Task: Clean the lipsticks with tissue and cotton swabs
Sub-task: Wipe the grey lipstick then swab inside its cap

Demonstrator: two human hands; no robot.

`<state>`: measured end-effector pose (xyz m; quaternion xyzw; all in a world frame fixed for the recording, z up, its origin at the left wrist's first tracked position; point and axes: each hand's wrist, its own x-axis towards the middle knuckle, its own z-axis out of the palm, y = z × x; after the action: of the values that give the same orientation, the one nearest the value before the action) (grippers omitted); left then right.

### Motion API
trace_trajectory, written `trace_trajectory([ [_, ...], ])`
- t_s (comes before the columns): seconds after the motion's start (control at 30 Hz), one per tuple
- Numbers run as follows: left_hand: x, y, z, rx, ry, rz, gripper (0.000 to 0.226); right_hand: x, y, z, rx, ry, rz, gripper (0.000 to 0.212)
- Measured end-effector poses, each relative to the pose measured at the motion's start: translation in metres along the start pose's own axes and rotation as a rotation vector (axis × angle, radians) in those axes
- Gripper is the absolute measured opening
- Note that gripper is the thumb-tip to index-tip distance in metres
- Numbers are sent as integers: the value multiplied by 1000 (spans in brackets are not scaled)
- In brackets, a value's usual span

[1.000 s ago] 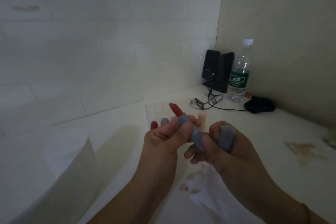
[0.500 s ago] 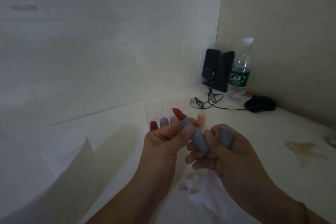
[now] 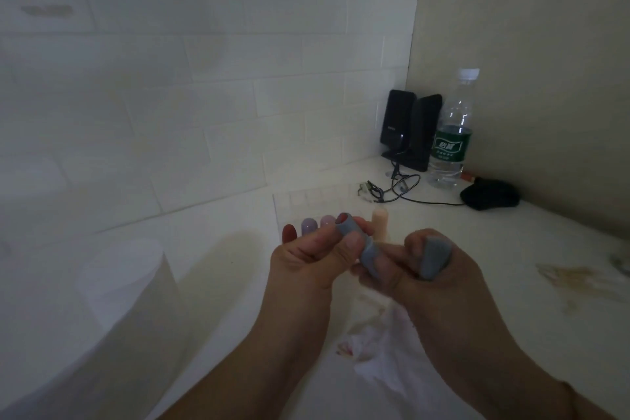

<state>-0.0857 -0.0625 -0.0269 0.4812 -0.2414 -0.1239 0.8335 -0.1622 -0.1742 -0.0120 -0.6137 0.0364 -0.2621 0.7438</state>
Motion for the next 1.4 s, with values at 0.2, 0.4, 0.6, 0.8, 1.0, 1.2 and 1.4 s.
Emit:
trace_trajectory([
  [0.2,0,-4,2,21,40,16,59,-11,-4,6,-674,185,-435,31],
  [0.4,-9,2,15,0,-63,-95,26,-8,-2,6,-508,114,-350,31],
  [0.6,0,9,7,321,39,64,34,0,-18,-13,-540,-31,-260,12],
  [0.8,6,-4,-2,570,-90,79,37,26,-10,-37,-614,-68,33,21],
  [1.0,4,0,0,476,-158,96,22,16,-17,-35,-703,15,-292,28],
  [1.2,3,3,0,450,-173,132,23,15,-19,-33,-611,-75,-286,28],
  [1.4,-4,-2,4,371,-259,56,22,8,-19,-26,-630,-162,-308,25],
])
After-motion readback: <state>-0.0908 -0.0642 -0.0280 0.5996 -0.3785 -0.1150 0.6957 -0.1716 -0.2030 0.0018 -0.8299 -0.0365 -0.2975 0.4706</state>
